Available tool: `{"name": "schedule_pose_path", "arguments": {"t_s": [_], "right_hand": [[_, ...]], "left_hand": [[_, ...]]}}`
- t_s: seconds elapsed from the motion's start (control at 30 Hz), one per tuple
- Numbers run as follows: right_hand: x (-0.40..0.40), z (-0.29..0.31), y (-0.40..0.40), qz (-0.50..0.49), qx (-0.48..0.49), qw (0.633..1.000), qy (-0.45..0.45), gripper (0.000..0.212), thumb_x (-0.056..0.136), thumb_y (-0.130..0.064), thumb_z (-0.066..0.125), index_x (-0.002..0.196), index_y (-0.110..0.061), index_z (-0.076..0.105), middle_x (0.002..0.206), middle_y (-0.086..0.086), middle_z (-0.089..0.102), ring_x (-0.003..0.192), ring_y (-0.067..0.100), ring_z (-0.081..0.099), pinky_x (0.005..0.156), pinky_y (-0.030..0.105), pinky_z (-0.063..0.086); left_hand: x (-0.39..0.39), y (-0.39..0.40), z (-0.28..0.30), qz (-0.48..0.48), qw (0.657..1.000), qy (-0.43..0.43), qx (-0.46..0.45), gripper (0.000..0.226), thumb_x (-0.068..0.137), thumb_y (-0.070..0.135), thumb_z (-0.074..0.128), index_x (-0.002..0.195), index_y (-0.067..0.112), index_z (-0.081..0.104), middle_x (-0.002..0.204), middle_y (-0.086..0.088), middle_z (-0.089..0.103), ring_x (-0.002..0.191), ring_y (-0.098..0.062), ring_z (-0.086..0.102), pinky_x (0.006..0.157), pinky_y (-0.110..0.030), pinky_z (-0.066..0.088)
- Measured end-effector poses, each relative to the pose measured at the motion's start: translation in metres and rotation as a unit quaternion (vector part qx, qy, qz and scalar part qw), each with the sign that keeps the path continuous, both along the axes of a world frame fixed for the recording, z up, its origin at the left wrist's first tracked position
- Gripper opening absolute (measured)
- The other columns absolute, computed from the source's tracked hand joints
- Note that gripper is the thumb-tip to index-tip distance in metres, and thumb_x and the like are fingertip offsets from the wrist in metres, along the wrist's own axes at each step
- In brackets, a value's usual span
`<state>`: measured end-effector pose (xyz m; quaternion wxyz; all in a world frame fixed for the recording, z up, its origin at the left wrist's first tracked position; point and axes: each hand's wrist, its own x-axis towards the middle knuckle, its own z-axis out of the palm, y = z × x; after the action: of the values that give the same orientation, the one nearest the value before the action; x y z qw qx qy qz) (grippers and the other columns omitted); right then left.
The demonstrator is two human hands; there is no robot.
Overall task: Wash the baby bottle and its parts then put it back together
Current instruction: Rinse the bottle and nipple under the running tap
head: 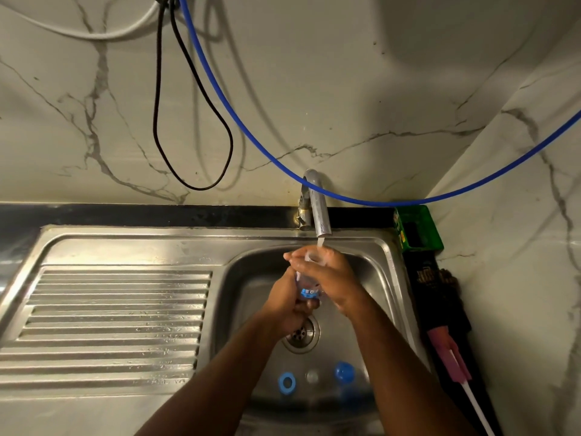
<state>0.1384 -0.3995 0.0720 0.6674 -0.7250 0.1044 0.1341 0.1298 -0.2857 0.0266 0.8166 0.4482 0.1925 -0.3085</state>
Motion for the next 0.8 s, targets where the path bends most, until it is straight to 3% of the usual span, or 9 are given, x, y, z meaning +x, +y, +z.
{"name": "schedule_pose_path", "arguments": {"t_s": [0.17, 0.27, 0.4, 0.5, 0.57, 0.63, 0.73, 0.8], "right_hand": [[-0.004, -0.012, 0.031, -0.215, -0.070, 0.973, -0.041, 0.031, 0.087, -0.048, 0.078, 0.108, -0.025, 0.071, 0.094, -0.012, 0.074, 0.089, 0.008, 0.074, 0.067, 0.020, 0.059], [-0.001, -0.004, 0.018, -0.151, -0.057, 0.987, -0.026, 0.027, 0.084, -0.049, 0.080, 0.103, -0.031, 0.072, 0.096, -0.012, 0.074, 0.091, 0.008, 0.073, 0.068, 0.019, 0.058], [0.002, -0.007, -0.022, 0.067, 0.037, 0.997, -0.018, 0.041, 0.089, -0.052, 0.070, 0.125, -0.032, 0.072, 0.127, -0.007, 0.072, 0.119, 0.015, 0.069, 0.093, 0.033, 0.061], [-0.001, -0.011, -0.013, -0.047, -0.028, 0.998, -0.015, 0.048, 0.089, -0.049, 0.073, 0.131, -0.025, 0.068, 0.123, -0.005, 0.073, 0.110, 0.015, 0.072, 0.083, 0.026, 0.062], [-0.009, -0.015, 0.000, -0.151, -0.066, 0.985, -0.043, 0.045, 0.091, -0.039, 0.075, 0.131, -0.021, 0.068, 0.118, -0.005, 0.075, 0.100, 0.007, 0.073, 0.073, 0.018, 0.061], [-0.015, -0.020, 0.007, -0.195, -0.036, 0.979, -0.053, 0.038, 0.095, -0.036, 0.070, 0.130, -0.022, 0.069, 0.117, -0.006, 0.075, 0.098, 0.006, 0.073, 0.073, 0.019, 0.061], [-0.016, -0.016, -0.002, -0.190, 0.044, 0.980, -0.032, 0.023, 0.102, -0.032, 0.060, 0.122, -0.028, 0.071, 0.116, -0.004, 0.076, 0.103, 0.012, 0.074, 0.077, 0.024, 0.061], [-0.017, -0.015, -0.013, -0.133, 0.071, 0.988, -0.042, 0.025, 0.099, -0.036, 0.060, 0.120, -0.029, 0.072, 0.115, -0.004, 0.077, 0.106, 0.012, 0.074, 0.079, 0.024, 0.059]], "left_hand": [[0.007, -0.015, 0.003, 0.072, 0.993, 0.003, 0.090, 0.046, 0.110, 0.041, 0.038, 0.104, 0.006, 0.067, 0.067, -0.004, 0.064, 0.048, -0.009, 0.052, 0.040, -0.021, 0.035], [0.011, -0.006, 0.001, 0.010, 1.000, 0.012, 0.016, 0.048, 0.109, 0.047, 0.040, 0.108, 0.007, 0.066, 0.077, -0.009, 0.062, 0.056, -0.012, 0.051, 0.041, -0.020, 0.031], [0.016, 0.010, -0.003, -0.082, 0.993, 0.021, -0.082, 0.043, 0.110, 0.044, 0.042, 0.113, 0.007, 0.064, 0.087, -0.019, 0.061, 0.049, -0.011, 0.054, 0.036, -0.013, 0.032], [0.018, 0.003, -0.005, -0.016, 0.999, 0.035, -0.027, 0.045, 0.111, 0.038, 0.036, 0.118, 0.001, 0.062, 0.084, -0.019, 0.063, 0.051, -0.014, 0.053, 0.036, -0.016, 0.030], [0.017, -0.007, -0.003, 0.036, 0.996, 0.028, 0.074, 0.046, 0.109, 0.032, 0.033, 0.106, -0.001, 0.064, 0.074, -0.014, 0.066, 0.050, -0.015, 0.051, 0.039, -0.020, 0.029], [0.015, -0.011, 0.000, 0.058, 0.993, 0.025, 0.104, 0.044, 0.109, 0.029, 0.033, 0.091, 0.004, 0.064, 0.064, -0.010, 0.063, 0.046, -0.013, 0.050, 0.040, -0.021, 0.030], [0.016, -0.002, 0.001, -0.007, 0.998, 0.054, -0.017, 0.042, 0.109, 0.032, 0.033, 0.100, 0.002, 0.060, 0.076, -0.017, 0.061, 0.042, -0.014, 0.049, 0.033, -0.018, 0.030], [0.023, 0.009, -0.001, -0.066, 0.989, 0.116, -0.059, 0.048, 0.109, 0.039, 0.033, 0.101, 0.001, 0.061, 0.078, -0.020, 0.061, 0.039, -0.013, 0.049, 0.030, -0.015, 0.029]]}}
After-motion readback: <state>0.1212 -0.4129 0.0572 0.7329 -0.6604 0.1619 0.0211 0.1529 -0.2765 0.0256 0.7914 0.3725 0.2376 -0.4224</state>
